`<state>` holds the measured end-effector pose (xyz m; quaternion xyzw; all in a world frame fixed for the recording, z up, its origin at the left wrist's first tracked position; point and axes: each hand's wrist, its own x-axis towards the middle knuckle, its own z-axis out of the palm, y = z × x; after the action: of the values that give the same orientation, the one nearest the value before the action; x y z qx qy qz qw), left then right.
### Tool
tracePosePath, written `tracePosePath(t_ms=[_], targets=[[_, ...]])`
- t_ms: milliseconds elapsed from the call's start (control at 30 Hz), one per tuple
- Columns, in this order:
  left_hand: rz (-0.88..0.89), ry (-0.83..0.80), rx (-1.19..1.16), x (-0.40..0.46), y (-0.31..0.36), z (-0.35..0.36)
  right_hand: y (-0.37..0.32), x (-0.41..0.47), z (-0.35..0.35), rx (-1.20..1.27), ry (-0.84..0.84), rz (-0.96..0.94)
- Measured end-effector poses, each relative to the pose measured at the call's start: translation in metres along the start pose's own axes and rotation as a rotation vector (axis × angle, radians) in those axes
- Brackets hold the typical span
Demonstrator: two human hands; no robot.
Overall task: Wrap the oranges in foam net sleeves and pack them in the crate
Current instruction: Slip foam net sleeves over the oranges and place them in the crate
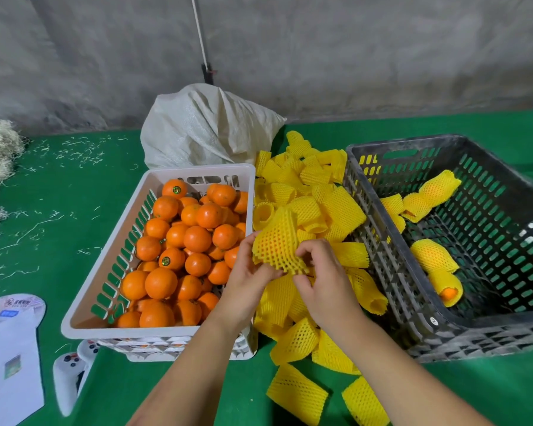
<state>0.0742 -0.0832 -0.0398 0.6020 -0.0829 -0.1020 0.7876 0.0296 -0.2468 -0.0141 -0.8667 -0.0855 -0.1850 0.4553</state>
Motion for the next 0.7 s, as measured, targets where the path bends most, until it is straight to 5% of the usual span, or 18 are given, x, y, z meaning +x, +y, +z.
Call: tracePosePath(t_ms=[133,400,567,700], targets=[[0.056,-0.079,0.118,-0.001,0.000,0.002,-0.001,0.010,-0.007,-0.030,0.026,-0.013],[0.096,0.217,0.042,0.003,-0.004,0.006,-0.028,-0.001,0.002,-0.158,-0.122,-0.181],[0.093,0.162,0.132,-0.001,-0.007,0.002,-0.030,0.007,0.004,-0.039,0.008,0.032],[0.099,0.105,0.111,-0.001,-0.008,0.001,-0.022,0.011,-0.001,-0.038,0.064,-0.043]])
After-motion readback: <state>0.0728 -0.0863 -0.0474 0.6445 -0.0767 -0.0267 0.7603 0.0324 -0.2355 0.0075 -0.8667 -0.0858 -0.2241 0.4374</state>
